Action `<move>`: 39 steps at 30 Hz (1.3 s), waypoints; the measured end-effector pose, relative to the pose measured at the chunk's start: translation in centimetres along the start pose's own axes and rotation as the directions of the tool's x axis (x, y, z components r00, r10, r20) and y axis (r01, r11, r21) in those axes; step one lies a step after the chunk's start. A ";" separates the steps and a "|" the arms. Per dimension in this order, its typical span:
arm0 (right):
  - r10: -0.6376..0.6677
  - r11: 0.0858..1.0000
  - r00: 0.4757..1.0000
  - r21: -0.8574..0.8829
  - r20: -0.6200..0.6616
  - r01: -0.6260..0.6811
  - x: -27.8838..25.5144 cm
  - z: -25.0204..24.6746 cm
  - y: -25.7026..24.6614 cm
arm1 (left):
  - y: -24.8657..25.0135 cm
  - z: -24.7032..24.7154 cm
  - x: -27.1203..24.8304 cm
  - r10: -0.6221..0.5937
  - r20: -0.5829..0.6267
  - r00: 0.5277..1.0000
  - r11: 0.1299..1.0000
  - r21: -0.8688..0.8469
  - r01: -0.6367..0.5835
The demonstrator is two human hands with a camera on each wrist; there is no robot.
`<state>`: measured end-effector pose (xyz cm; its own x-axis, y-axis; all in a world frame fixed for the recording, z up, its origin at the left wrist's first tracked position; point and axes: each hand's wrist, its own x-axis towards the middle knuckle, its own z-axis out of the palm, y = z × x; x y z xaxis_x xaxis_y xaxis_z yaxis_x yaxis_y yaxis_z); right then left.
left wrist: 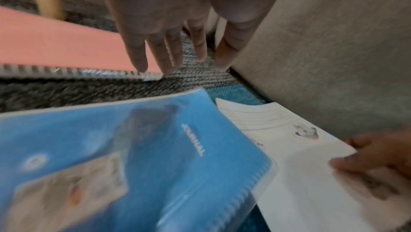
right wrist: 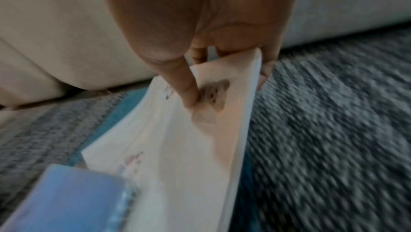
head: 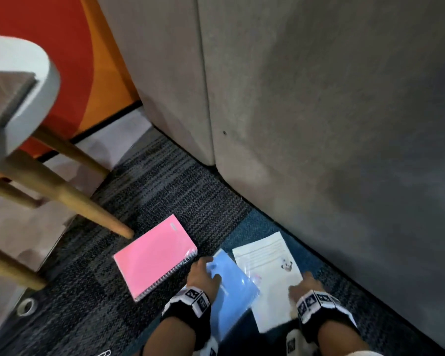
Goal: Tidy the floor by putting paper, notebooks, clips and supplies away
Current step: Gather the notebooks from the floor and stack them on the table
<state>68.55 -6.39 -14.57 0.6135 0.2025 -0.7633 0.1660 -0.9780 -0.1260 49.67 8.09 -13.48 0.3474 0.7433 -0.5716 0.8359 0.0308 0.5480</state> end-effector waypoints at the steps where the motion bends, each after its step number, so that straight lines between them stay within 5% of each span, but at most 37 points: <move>1: -0.047 0.998 0.999 0.047 -0.021 0.048 -0.3 -0.8 -0.5 | 0.9 -0.3 0.0 0.053 -0.010 0.999 0.999 -0.004 -0.053; 8: -0.382 0.916 0.919 -0.169 -0.102 0.363 -5.1 -6.7 -6.2 | 8.0 -2.4 -0.8 0.431 -0.019 0.902 0.902 -0.001 -0.431; 12: -0.542 0.785 0.836 -0.406 -0.085 0.468 -8.9 -8.4 -9.9 | 10.6 -4.1 -1.9 0.554 0.026 0.832 0.818 0.170 -0.550; 15: -0.676 0.646 0.732 -0.541 -0.078 0.539 -11.8 -9.3 -12.2 | 11.2 -5.9 -2.5 0.547 0.091 0.832 0.753 0.383 -0.536; 18: -0.760 0.540 0.650 -0.583 -0.028 0.606 -14.2 -10.3 -14.1 | 10.6 -7.9 -2.7 0.457 0.087 0.885 0.750 0.498 -0.436; 22: -0.831 0.429 0.556 -0.635 0.001 0.642 -16.2 -10.4 -16.1 | 8.9 -10.3 -2.9 0.361 0.027 0.932 0.853 0.394 -0.342; 26: -0.872 0.483 0.449 -0.497 -0.196 0.721 -15.2 -9.2 -16.3 | 7.0 -11.8 -3.1 0.276 -0.090 0.957 0.941 0.229 -0.249; 28: -0.825 0.562 0.479 -0.342 -0.299 0.753 -13.8 -8.6 -15.9 | 5.7 -12.2 -3.1 0.202 -0.148 0.968 0.978 0.079 -0.192; 32: -0.683 0.693 0.622 -0.067 -0.383 0.718 -10.1 -6.2 -14.3 | 3.4 -13.5 -3.5 0.007 -0.334 0.942 0.970 -0.226 -0.087; 36: -0.571 0.816 0.804 -0.002 -0.167 0.578 -6.6 -2.3 -12.1 | 1.5 -14.5 -4.1 -0.116 -0.424 0.898 0.919 -0.389 -0.065; 39: -0.461 0.885 0.888 -0.079 0.000 0.459 -4.9 1.0 -10.4 | 0.4 -14.5 -4.4 -0.164 -0.442 0.882 0.883 -0.465 -0.069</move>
<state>63.02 2.72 -10.12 0.4681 0.6303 -0.6193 0.4899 -0.7684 -0.4118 42.33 14.55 -1.91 -0.0185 0.9460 -0.3235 0.5162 0.2861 0.8073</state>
